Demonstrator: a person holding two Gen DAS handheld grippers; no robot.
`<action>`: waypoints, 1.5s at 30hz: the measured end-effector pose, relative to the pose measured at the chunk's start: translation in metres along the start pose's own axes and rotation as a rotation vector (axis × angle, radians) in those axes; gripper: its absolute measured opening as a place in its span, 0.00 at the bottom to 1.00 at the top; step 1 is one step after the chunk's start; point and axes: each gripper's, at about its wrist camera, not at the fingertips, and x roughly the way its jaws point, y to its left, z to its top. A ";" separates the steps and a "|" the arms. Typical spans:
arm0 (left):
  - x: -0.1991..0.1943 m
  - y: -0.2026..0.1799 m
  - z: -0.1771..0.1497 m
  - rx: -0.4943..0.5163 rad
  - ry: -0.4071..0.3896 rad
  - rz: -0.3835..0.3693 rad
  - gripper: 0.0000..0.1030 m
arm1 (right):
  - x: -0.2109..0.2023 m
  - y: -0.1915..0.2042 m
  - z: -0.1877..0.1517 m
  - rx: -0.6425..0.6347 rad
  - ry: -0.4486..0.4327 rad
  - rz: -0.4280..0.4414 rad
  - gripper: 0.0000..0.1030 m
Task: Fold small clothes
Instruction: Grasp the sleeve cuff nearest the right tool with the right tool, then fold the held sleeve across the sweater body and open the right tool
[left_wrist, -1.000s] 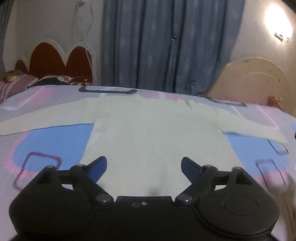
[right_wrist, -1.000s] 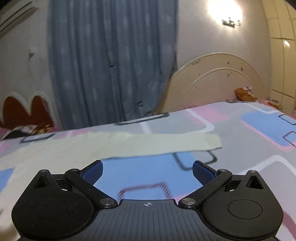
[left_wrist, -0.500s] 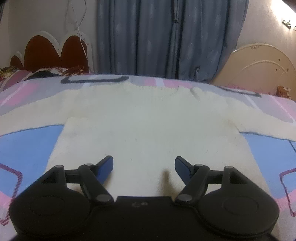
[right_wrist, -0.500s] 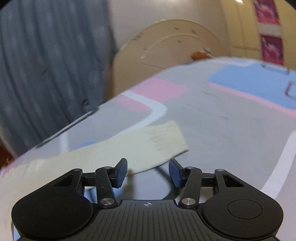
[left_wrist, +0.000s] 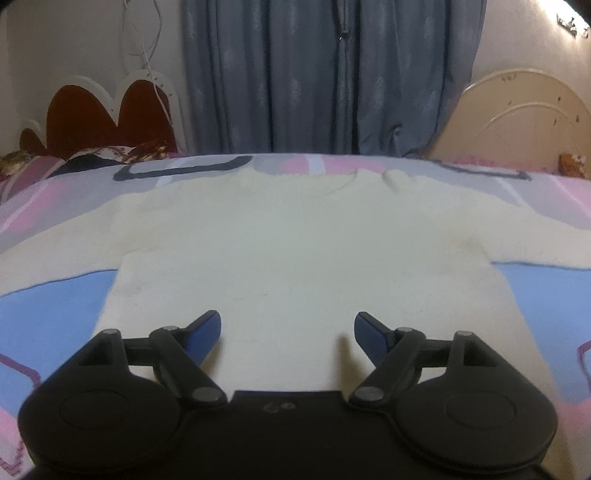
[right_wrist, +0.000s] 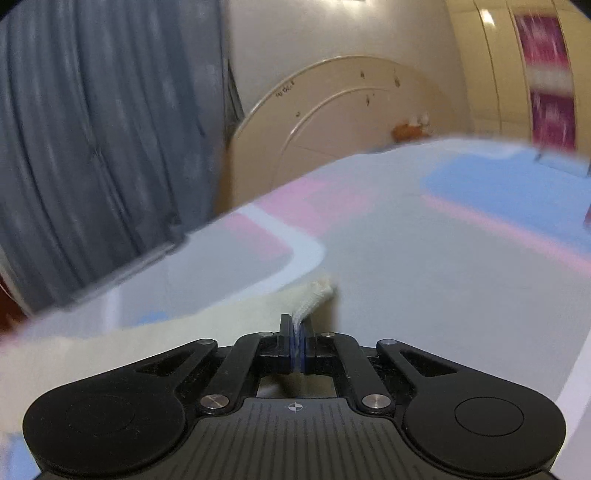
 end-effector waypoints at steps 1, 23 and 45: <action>0.001 0.003 0.000 0.001 0.010 0.006 0.82 | 0.000 -0.002 0.000 0.016 -0.003 0.002 0.01; 0.027 0.086 0.025 -0.144 -0.026 -0.116 0.64 | -0.073 0.318 -0.099 -0.392 0.011 0.488 0.01; 0.091 0.052 0.057 -0.235 0.061 -0.443 0.41 | -0.078 0.322 -0.142 -0.384 0.050 0.437 0.16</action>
